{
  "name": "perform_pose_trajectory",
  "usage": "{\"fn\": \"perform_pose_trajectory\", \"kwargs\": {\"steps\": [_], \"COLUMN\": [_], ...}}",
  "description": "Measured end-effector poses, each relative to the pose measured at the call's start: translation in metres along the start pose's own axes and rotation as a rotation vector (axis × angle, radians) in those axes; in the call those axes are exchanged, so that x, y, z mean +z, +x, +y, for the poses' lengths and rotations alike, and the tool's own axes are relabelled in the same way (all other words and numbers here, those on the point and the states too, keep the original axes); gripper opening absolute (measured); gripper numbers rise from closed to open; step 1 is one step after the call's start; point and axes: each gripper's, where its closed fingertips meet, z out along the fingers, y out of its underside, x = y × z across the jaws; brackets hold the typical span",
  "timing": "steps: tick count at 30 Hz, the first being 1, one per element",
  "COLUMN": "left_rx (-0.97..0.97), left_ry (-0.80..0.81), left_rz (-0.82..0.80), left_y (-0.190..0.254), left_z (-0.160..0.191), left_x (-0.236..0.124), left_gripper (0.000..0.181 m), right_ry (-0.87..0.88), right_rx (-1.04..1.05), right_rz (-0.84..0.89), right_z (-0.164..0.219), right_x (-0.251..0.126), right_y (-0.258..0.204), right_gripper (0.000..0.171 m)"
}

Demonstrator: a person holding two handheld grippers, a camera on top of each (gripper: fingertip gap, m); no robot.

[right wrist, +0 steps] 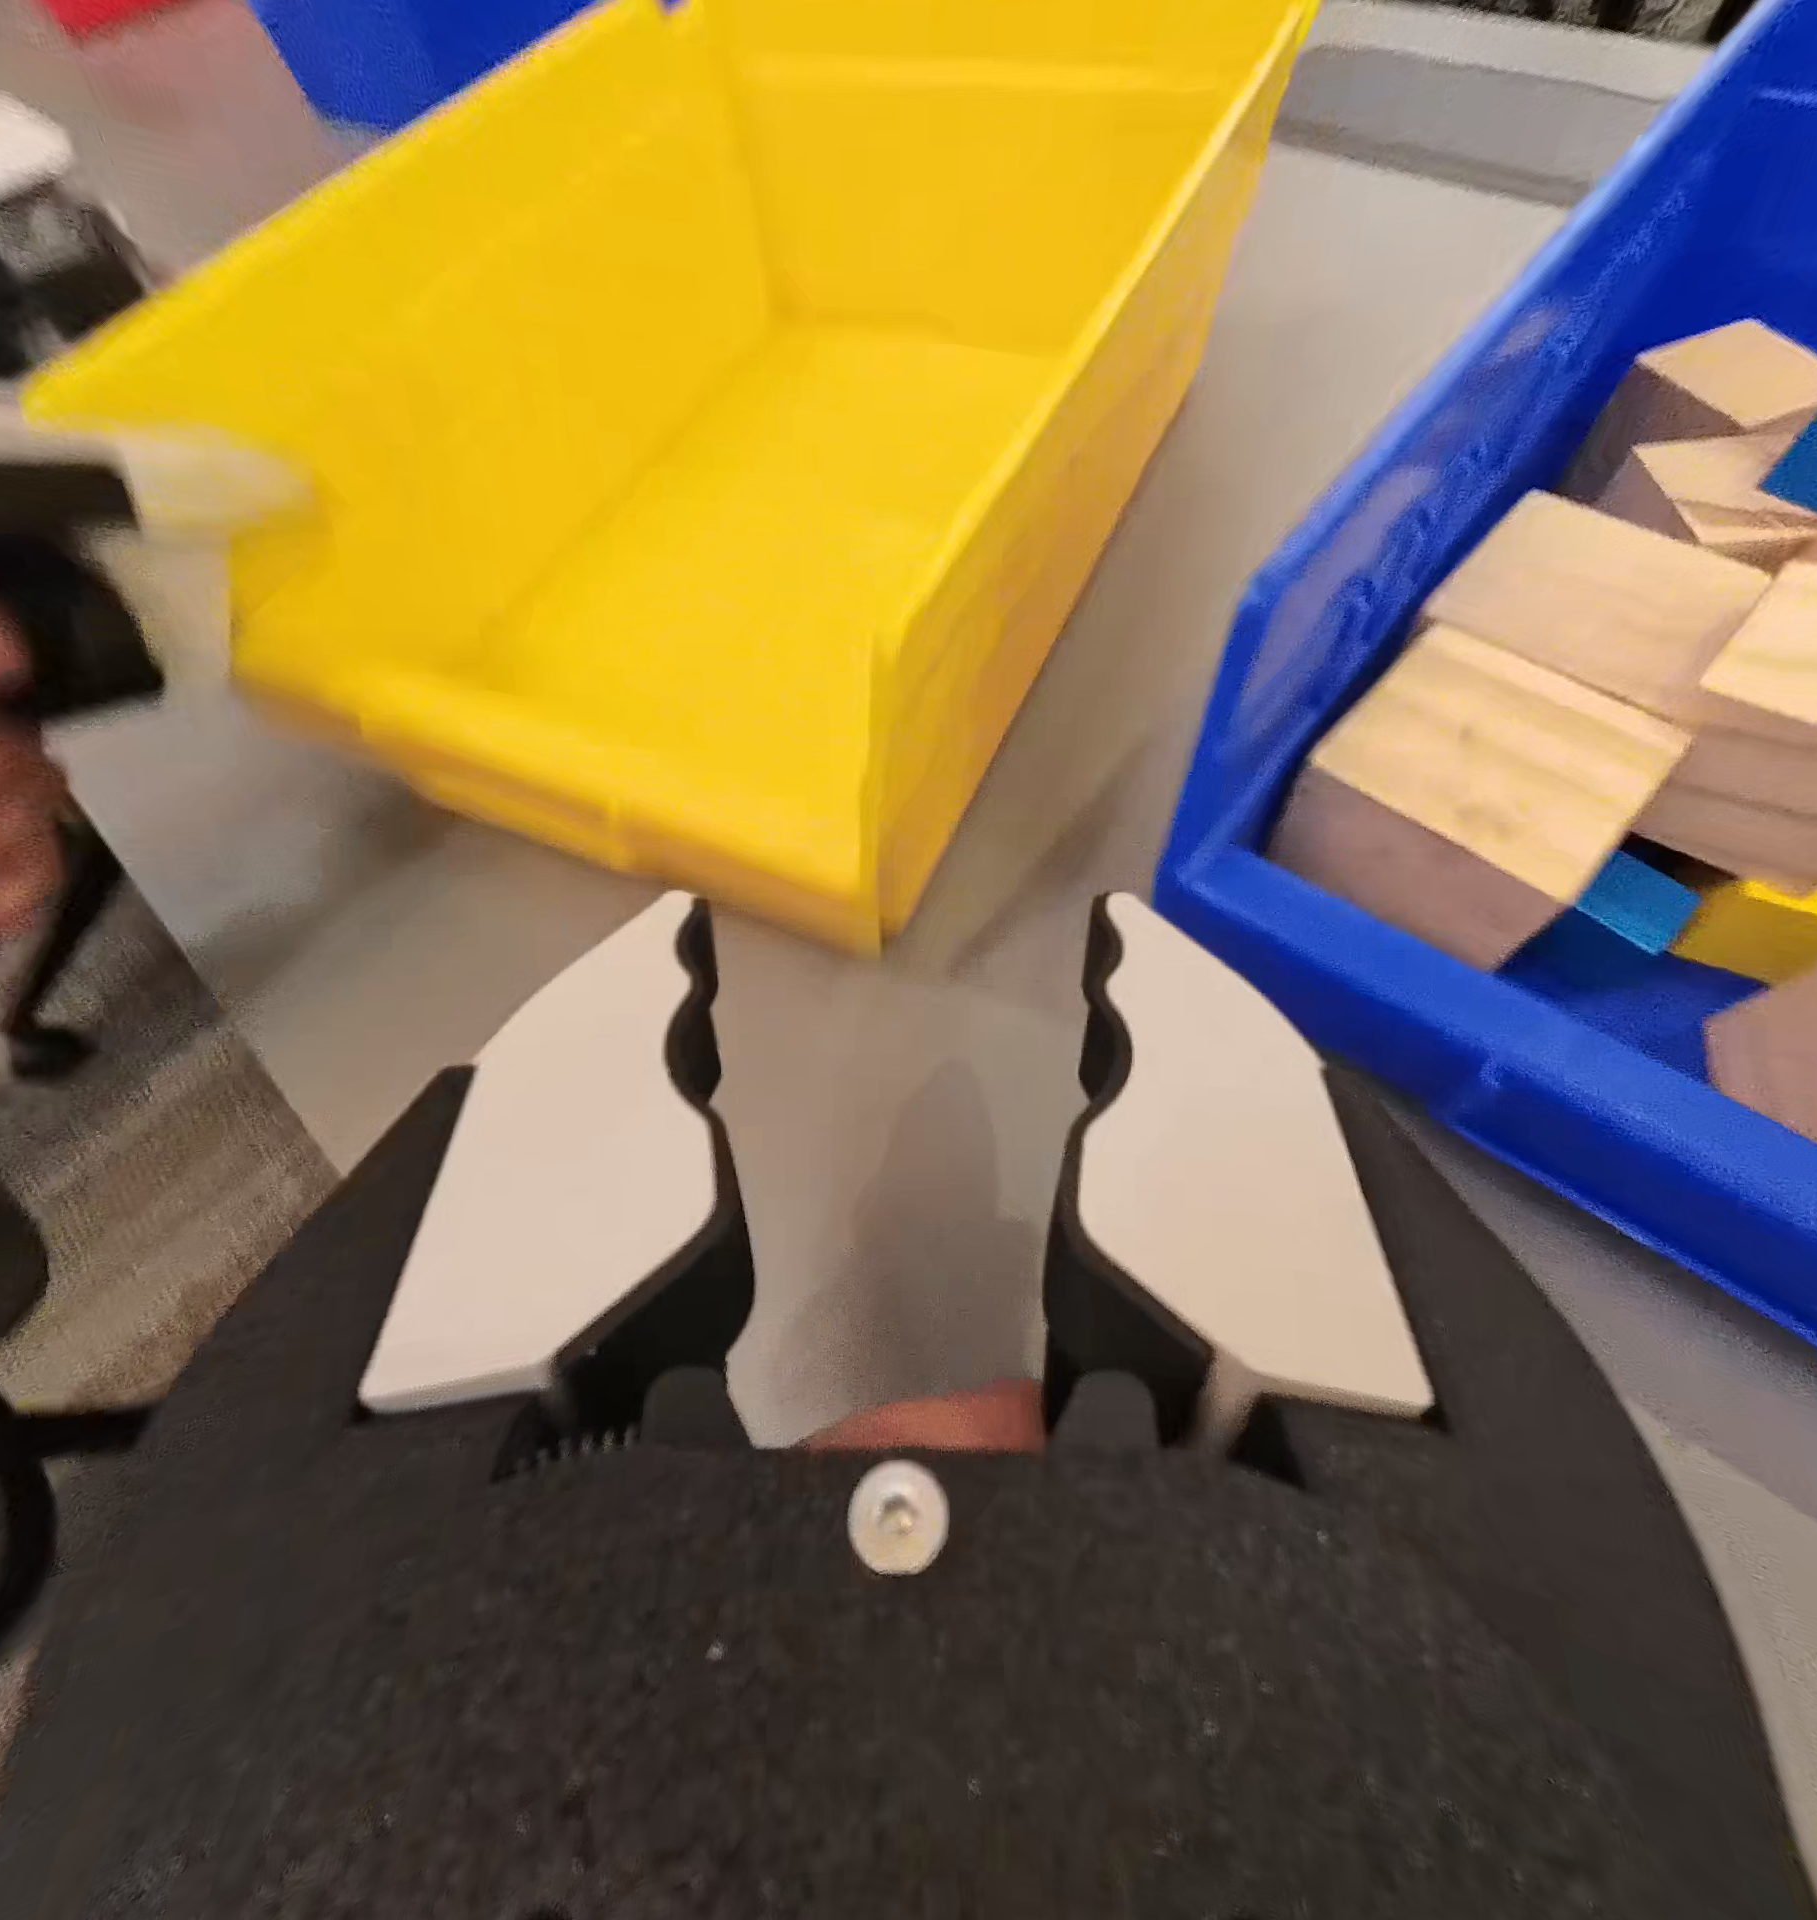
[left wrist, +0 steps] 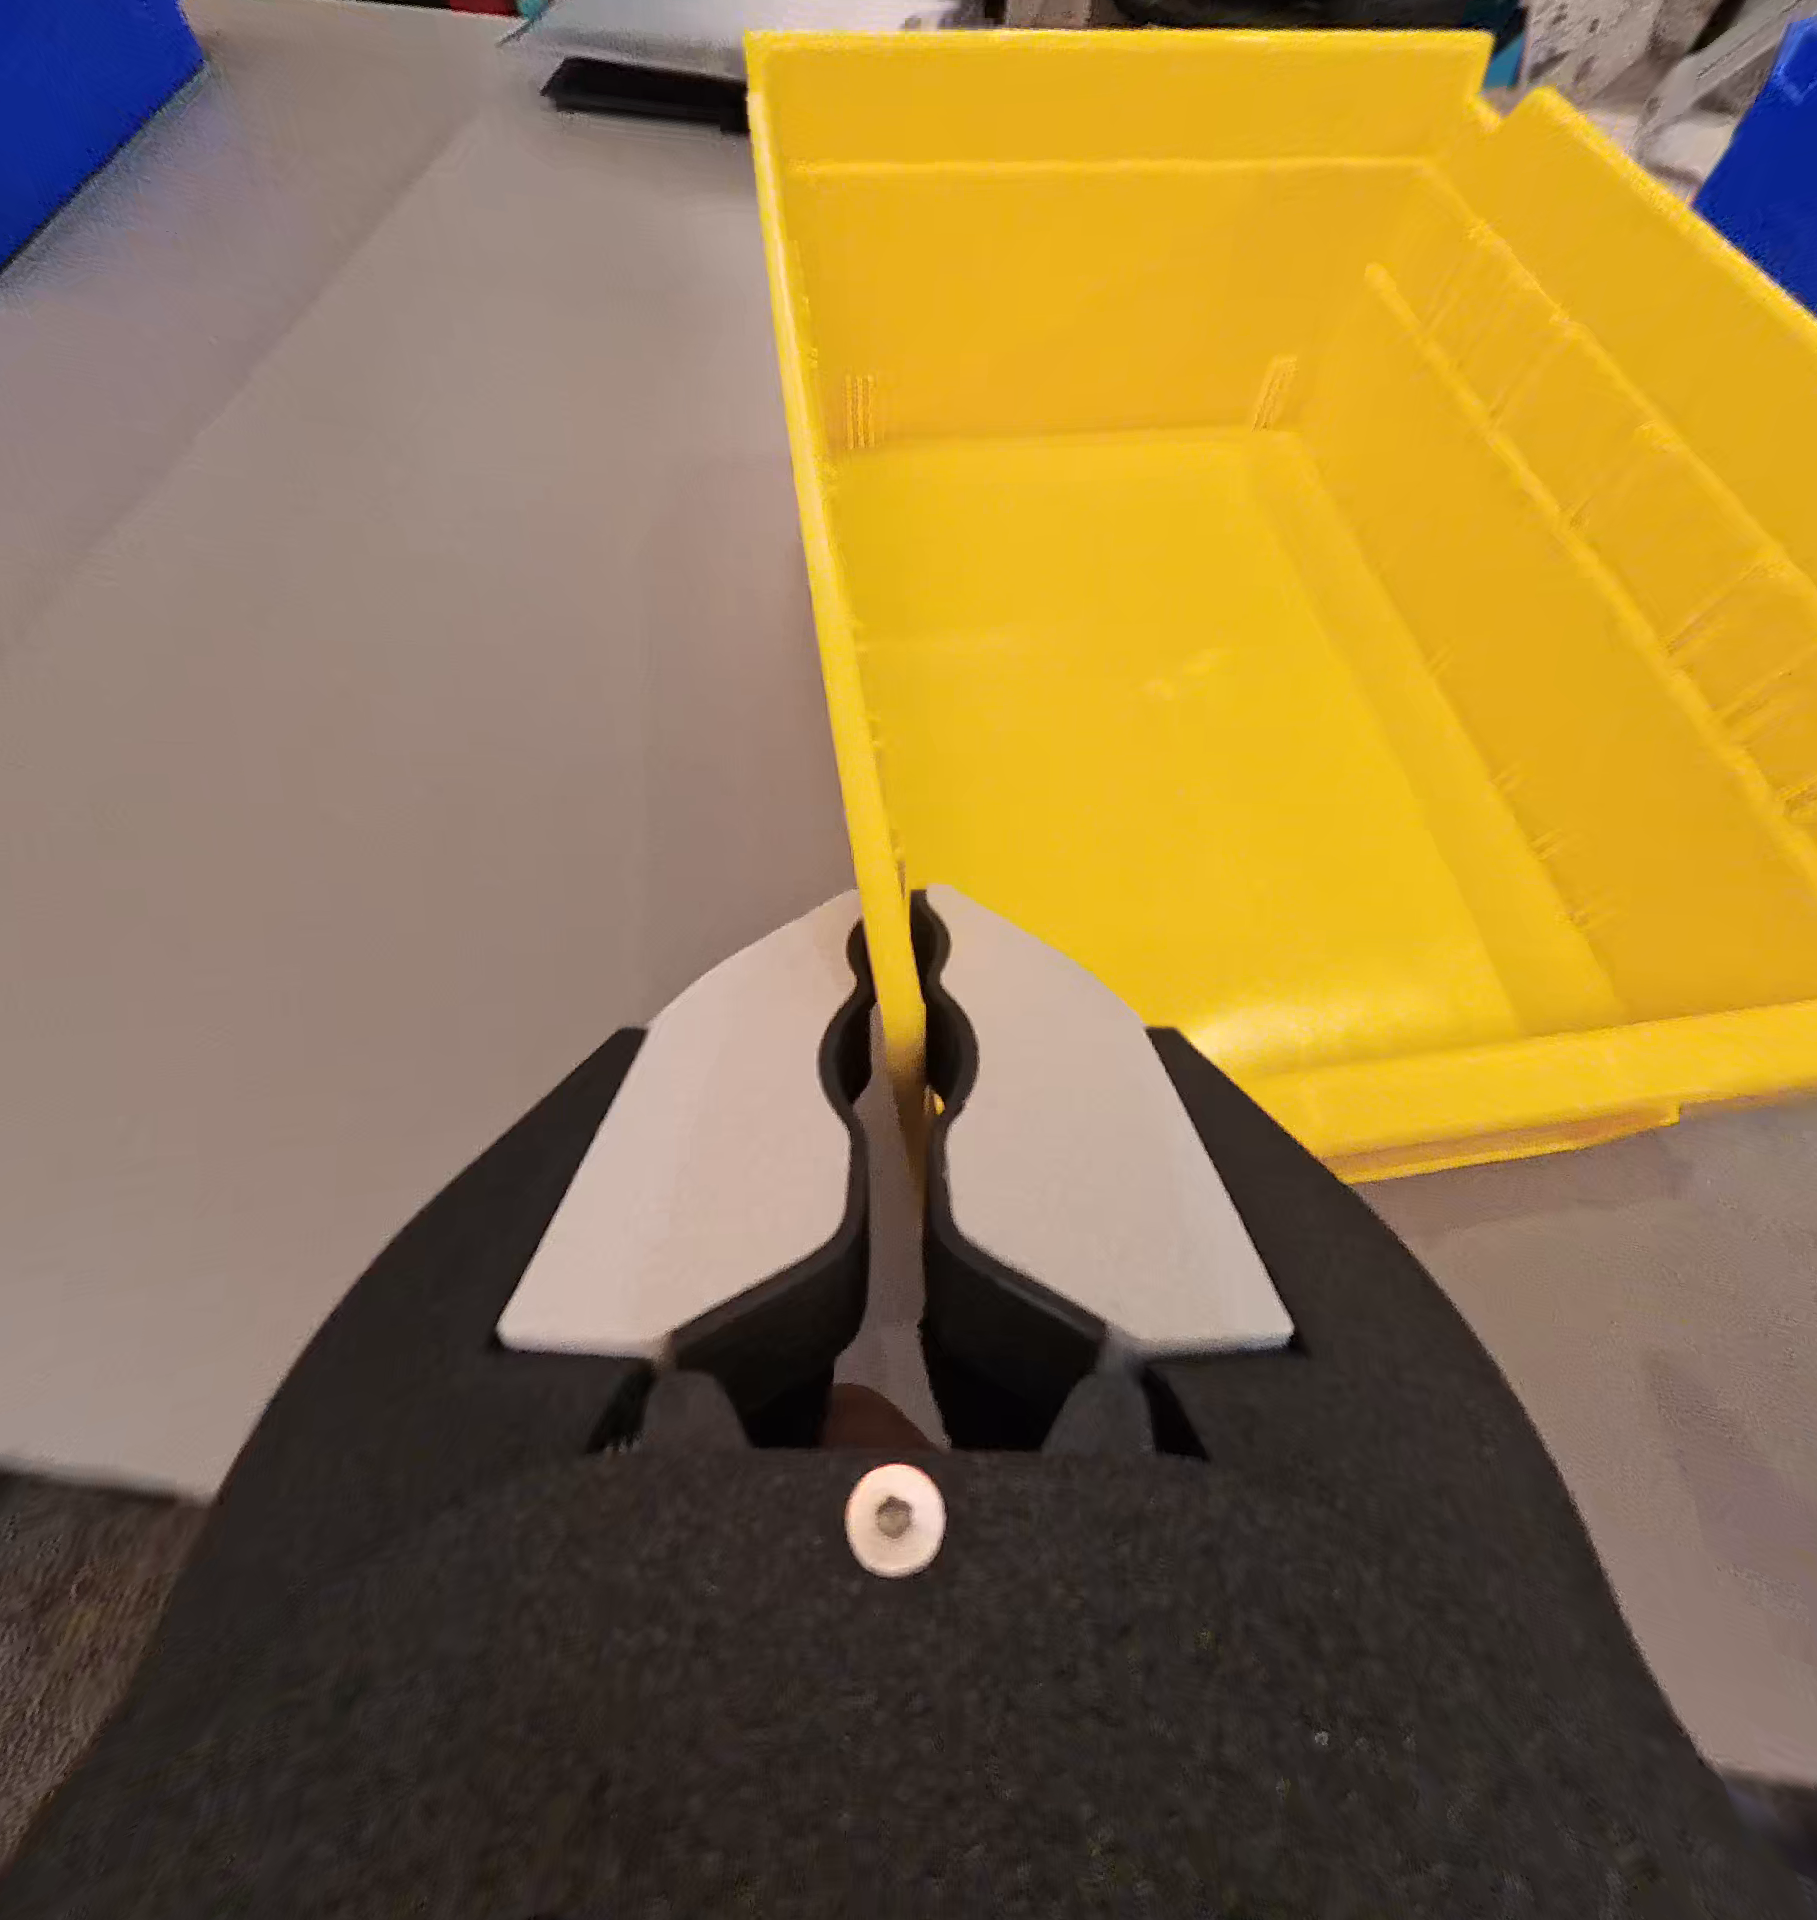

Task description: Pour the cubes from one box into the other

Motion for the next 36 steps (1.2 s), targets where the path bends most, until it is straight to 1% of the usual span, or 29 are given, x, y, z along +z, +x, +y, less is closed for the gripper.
{"fn": "perform_pose_trajectory", "kwargs": {"steps": [2,3,4,5,6,7,9,10,12,14,16,18,19,21,22,24,26,28,29,30,32,34,36], "left_rx": [-0.023,-0.028,-0.032,-0.037,-0.043,-0.043,-0.049,-0.079,-0.073,0.008,0.090,0.142,0.165,0.208,0.228,0.277,0.329,0.307,0.283,0.276,0.255,0.244,0.246], "left_ry": [0.006,0.008,0.011,0.016,0.025,0.034,0.065,0.086,0.146,0.266,0.389,0.495,0.527,0.543,0.530,0.480,0.426,0.329,0.266,0.219,0.151,0.115,0.116], "left_rz": [-0.008,-0.013,-0.015,-0.021,-0.036,-0.041,-0.012,0.008,0.013,0.007,0.026,0.060,0.084,0.158,0.202,0.300,0.338,0.357,0.373,0.373,0.398,0.414,0.403], "left_y": [0.003,0.004,0.006,0.008,0.008,0.009,0.010,0.011,0.017,0.037,0.072,0.118,0.146,0.213,0.251,0.335,0.417,0.490,0.522,0.548,0.589,0.611,0.618], "left_z": [0.014,0.020,0.025,0.030,0.035,0.038,0.039,0.033,0.006,-0.041,-0.095,-0.147,-0.167,-0.193,-0.197,-0.188,-0.168,-0.142,-0.126,-0.109,-0.073,-0.038,-0.013], "left_x": [-0.021,-0.032,-0.041,-0.050,-0.058,-0.066,-0.071,-0.071,-0.073,-0.084,-0.098,-0.107,-0.107,-0.098,-0.090,-0.069,-0.040,-0.012,-0.002,0.003,0.008,0.010,0.010], "left_gripper": [0.005,0.005,0.005,0.005,0.005,0.005,0.006,0.006,0.005,0.004,0.004,0.004,0.004,0.004,0.004,0.005,0.006,0.005,0.004,0.004,0.006,0.007,0.007], "right_ry": [0.048,0.036,0.008,-0.019,-0.013,0.000,0.020,0.040,0.089,0.177,0.289,0.390,0.428,0.465,0.469,0.426,0.333,0.228,0.182,0.155,0.102,0.073,0.070], "right_rx": [0.009,0.000,0.003,0.015,0.039,0.035,-0.020,-0.068,-0.124,-0.117,-0.098,-0.070,-0.047,0.024,0.061,0.129,0.199,0.241,0.288,0.337,0.341,0.247,0.233], "right_rz": [0.035,0.076,0.087,0.061,0.079,0.101,0.136,0.162,0.218,0.281,0.334,0.398,0.440,0.530,0.573,0.690,0.803,0.844,0.823,0.774,0.738,0.722,0.690], "right_z": [-0.009,-0.008,-0.003,0.002,0.002,0.001,-0.002,-0.007,-0.027,-0.057,-0.092,-0.124,-0.135,-0.142,-0.138,-0.116,-0.081,-0.032,-0.007,0.016,0.054,0.076,0.090], "right_x": [0.008,0.013,0.016,0.016,0.011,0.007,-0.001,-0.005,-0.018,-0.041,-0.071,-0.105,-0.124,-0.167,-0.188,-0.230,-0.260,-0.280,-0.287,-0.293,-0.309,-0.321,-0.326], "right_y": [-0.008,-0.008,-0.012,-0.020,-0.020,-0.019,-0.021,-0.020,-0.014,0.005,0.034,0.073,0.097,0.154,0.185,0.255,0.331,0.394,0.420,0.440,0.471,0.487,0.492], "right_gripper": [0.068,0.065,0.049,0.026,0.016,0.010,0.008,0.007,0.008,0.007,0.007,0.007,0.007,0.006,0.005,0.004,0.006,0.006,0.006,0.004,0.003,0.003,0.003]}}
